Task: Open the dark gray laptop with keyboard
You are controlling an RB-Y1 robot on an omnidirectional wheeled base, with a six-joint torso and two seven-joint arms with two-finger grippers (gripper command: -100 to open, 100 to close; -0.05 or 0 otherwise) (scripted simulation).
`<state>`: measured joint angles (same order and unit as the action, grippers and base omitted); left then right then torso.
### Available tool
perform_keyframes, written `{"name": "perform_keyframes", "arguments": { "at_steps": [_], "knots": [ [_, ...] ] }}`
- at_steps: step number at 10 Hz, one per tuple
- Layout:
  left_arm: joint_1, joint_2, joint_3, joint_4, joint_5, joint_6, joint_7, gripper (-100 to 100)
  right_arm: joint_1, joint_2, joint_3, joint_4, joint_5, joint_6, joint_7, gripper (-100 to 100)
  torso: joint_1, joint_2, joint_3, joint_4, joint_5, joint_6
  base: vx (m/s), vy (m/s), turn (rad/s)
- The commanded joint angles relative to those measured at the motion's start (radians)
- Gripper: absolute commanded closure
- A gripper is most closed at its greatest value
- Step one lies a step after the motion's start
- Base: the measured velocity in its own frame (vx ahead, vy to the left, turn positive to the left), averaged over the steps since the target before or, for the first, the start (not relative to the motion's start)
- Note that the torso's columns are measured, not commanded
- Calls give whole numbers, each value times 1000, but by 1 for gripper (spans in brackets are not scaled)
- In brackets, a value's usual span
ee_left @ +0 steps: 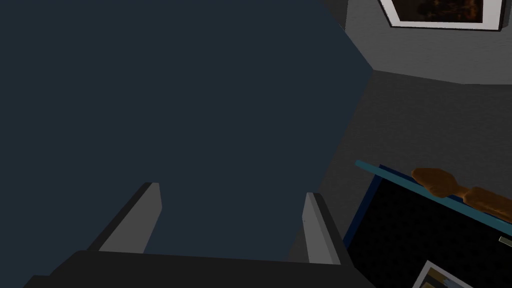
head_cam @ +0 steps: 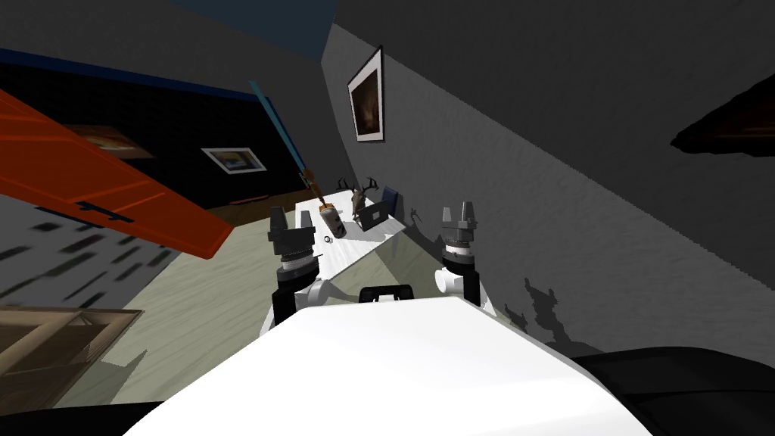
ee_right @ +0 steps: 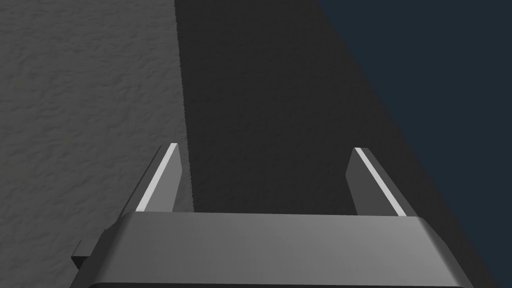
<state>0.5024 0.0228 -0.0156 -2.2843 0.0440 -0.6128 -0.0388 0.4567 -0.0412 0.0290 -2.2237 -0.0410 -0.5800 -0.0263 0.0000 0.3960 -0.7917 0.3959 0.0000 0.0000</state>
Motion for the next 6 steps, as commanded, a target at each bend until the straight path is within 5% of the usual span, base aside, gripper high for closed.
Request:
{"name": "perform_keyframes", "arguments": {
  "at_steps": [1,3,4,6],
  "knots": [
    [0,0,0,0,0,0,0,0,0,0,0,0,0,0,0,0,0,74,-147,74,0,0,0,0,0],
    [0,0,0,0,0,0,0,0,0,0,0,0,0,0,0,0,0,222,-443,221,0,0,0,0,0],
    [-4,29,3,3,-1,10,-1,-100,0,0,0,0,0,0,0,0,0,295,-590,295,0,0,10,-5,-10],
    [-13,64,11,12,-4,35,-2,-100,0,0,0,0,0,0,0,0,0,338,-679,338,0,0,17,-19,-20]
  ]
}}
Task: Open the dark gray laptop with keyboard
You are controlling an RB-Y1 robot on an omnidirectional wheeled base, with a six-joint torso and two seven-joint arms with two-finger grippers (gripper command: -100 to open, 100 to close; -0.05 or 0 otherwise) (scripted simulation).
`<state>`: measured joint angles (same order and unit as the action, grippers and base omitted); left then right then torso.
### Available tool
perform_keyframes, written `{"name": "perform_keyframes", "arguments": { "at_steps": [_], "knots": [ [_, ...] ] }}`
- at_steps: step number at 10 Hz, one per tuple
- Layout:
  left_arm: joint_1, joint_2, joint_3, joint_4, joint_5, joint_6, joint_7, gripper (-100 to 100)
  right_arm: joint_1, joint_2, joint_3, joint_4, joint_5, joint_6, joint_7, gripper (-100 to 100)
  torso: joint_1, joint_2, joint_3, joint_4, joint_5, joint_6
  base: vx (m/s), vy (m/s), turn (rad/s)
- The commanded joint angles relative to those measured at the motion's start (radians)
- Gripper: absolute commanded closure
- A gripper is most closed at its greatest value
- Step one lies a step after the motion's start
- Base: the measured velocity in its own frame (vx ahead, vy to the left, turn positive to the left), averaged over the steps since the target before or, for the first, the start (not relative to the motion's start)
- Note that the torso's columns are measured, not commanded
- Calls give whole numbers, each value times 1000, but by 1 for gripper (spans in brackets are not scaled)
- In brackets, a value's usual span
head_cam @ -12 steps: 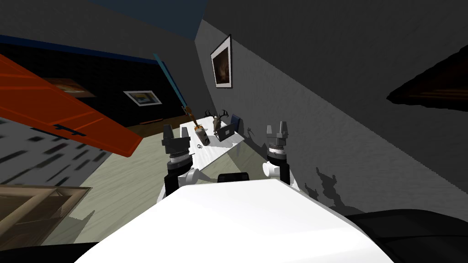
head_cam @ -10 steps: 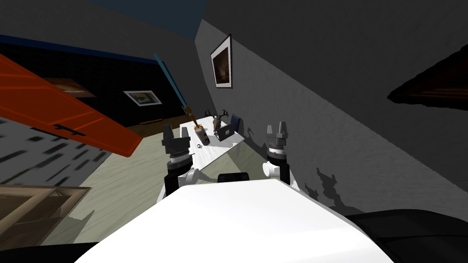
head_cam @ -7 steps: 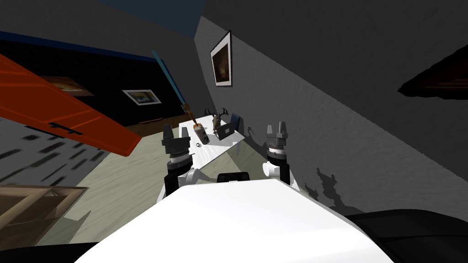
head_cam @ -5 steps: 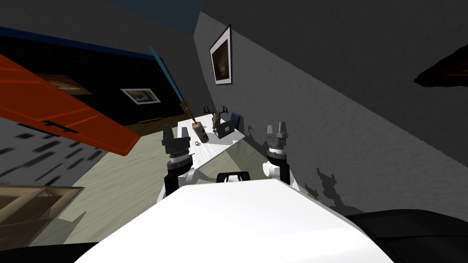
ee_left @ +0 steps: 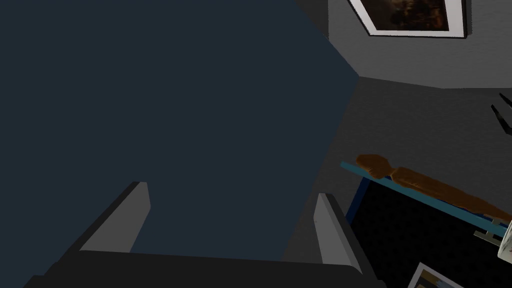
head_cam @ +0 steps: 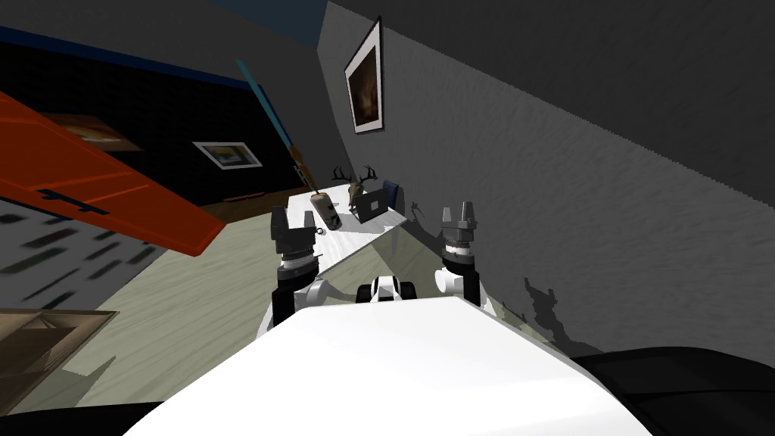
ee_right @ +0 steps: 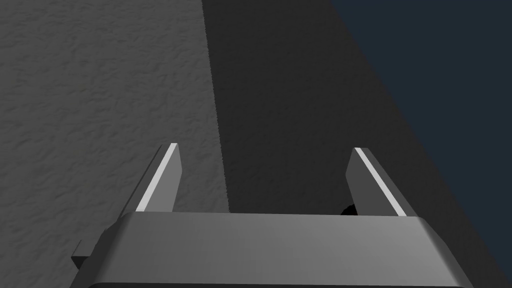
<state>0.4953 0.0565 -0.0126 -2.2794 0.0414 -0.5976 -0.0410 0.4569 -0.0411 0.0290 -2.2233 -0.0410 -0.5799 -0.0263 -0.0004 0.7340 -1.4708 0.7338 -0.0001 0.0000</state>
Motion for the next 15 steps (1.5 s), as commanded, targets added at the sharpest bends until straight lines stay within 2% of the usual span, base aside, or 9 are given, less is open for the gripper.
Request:
{"name": "perform_keyframes", "arguments": {
  "at_steps": [1,5,15],
  "knots": [
    [-13,46,13,13,-3,37,-1,-100,0,0,0,0,0,0,0,0,0,2,-5,3,0,0,30,-29,-25],
    [-47,85,42,46,-13,128,-7,-100,0,0,0,0,0,0,0,0,0,4,-5,4,0,0,37,-37,-36],
    [-147,108,123,142,-40,390,-23,-100,0,0,0,0,0,0,0,0,1,4,-5,4,0,0,47,-43,-42]
  ]
}}
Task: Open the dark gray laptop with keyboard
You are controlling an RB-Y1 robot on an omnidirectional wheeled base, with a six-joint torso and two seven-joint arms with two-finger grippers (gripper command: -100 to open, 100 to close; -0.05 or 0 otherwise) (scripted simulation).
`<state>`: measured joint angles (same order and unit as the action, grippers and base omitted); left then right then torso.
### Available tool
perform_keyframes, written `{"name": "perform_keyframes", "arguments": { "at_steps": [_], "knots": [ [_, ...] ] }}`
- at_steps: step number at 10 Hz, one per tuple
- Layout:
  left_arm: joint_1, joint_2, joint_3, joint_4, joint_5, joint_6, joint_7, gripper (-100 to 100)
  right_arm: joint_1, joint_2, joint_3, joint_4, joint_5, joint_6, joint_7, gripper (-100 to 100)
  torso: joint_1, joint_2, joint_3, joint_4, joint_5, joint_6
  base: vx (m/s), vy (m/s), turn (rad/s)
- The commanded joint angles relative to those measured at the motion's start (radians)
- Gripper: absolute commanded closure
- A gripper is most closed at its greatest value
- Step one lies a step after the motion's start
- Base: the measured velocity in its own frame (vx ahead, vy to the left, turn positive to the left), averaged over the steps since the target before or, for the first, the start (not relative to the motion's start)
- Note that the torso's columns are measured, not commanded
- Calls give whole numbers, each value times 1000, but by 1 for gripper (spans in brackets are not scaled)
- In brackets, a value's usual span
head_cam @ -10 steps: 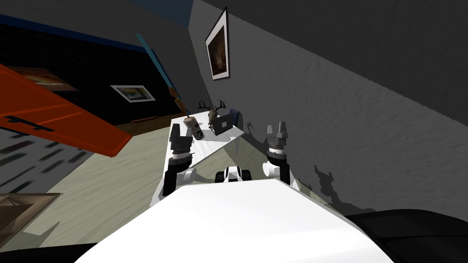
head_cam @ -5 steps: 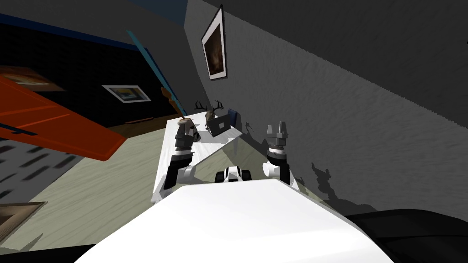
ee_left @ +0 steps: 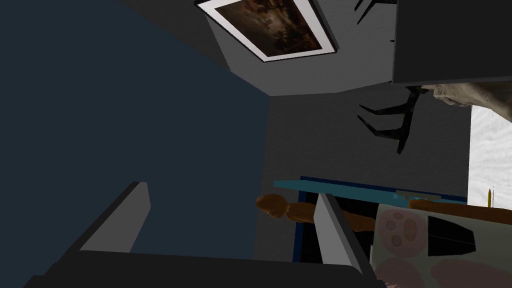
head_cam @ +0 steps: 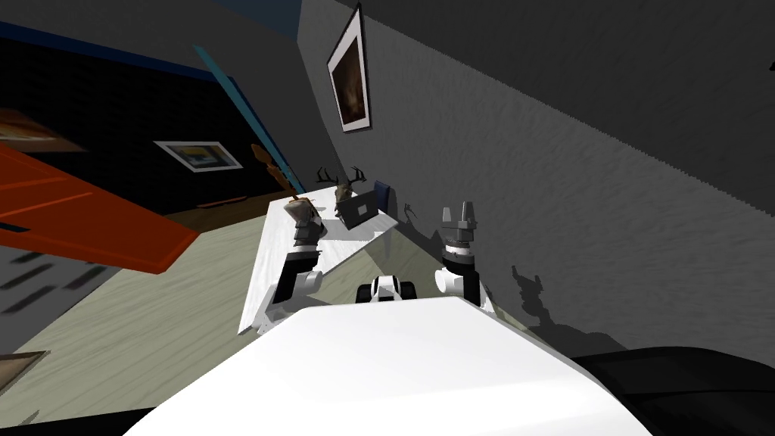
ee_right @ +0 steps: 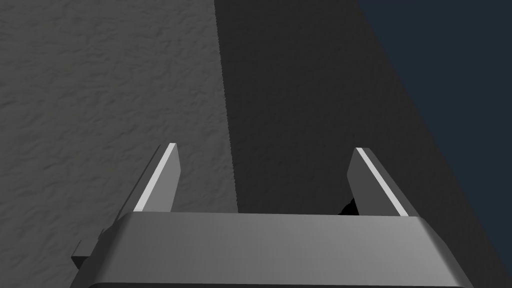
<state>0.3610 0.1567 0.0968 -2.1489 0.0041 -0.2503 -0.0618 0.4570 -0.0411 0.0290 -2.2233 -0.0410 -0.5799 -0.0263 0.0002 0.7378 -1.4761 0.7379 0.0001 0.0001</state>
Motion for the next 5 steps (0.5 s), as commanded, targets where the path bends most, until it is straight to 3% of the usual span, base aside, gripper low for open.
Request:
{"name": "perform_keyframes", "arguments": {
  "at_steps": [1,5],
  "knots": [
    [-21,12,20,20,-6,65,-3,-100,0,0,0,0,0,0,0,0,0,1,0,0,0,0,46,-43,-34],
    [-56,33,48,55,-15,156,-9,-100,0,0,0,0,0,0,0,0,0,0,0,0,0,0,40,-34,-34]
  ]
}}
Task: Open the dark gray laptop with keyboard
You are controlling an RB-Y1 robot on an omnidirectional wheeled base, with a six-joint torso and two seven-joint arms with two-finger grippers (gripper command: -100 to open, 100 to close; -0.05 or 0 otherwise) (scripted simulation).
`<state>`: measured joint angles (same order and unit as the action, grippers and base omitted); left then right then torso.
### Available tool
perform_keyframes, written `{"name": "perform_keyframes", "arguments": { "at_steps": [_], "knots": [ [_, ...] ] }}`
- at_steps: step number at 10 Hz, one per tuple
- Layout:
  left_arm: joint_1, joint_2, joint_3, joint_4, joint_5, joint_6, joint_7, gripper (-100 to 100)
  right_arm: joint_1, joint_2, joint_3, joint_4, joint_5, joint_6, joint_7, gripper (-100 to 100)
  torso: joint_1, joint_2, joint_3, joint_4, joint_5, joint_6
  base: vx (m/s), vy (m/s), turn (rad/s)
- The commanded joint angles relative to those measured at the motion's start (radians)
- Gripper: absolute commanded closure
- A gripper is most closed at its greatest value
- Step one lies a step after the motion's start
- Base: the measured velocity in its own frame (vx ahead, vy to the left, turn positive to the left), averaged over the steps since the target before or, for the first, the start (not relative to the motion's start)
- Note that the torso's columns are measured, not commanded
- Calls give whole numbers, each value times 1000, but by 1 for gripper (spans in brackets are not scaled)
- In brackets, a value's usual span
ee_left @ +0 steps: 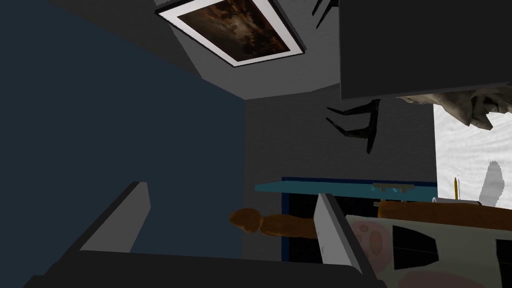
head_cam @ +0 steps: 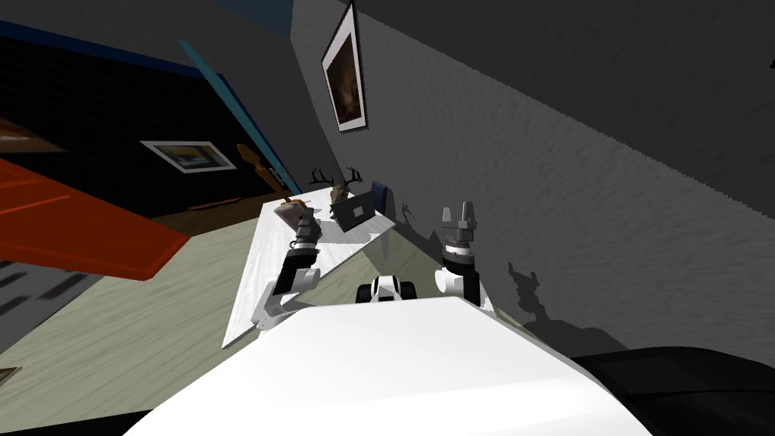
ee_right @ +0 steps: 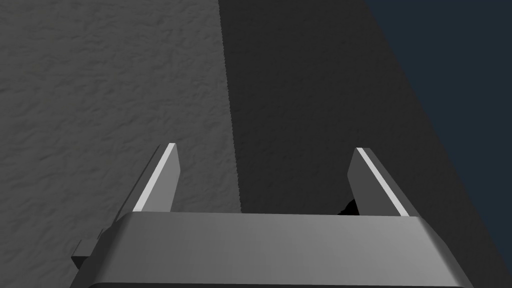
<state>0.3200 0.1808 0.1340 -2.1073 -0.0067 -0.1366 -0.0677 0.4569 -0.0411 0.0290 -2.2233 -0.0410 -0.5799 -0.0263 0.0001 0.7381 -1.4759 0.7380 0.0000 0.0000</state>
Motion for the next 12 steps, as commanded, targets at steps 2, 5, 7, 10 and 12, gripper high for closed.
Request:
{"name": "perform_keyframes", "arguments": {
  "at_steps": [2,5,7,10,12],
  "knots": [
    [-34,21,26,32,-9,90,-6,-100,0,0,0,0,0,0,0,0,0,0,0,0,0,0,42,-35,-38],
    [-65,43,51,64,-18,170,-11,-100,0,0,0,0,0,0,0,0,0,0,0,0,0,0,51,-39,-42],
    [-87,62,68,87,-24,227,-14,-100,0,0,0,0,0,0,0,0,0,0,0,0,0,0,49,-45,-41],
    [-121,99,95,122,-33,316,-19,-100,0,0,0,0,0,0,0,0,0,0,0,0,0,0,58,-47,-49],
    [-142,122,113,144,-39,371,-23,-100,0,0,0,0,0,0,0,0,0,0,0,0,0,0,56,-42,-39]
  ]
}}
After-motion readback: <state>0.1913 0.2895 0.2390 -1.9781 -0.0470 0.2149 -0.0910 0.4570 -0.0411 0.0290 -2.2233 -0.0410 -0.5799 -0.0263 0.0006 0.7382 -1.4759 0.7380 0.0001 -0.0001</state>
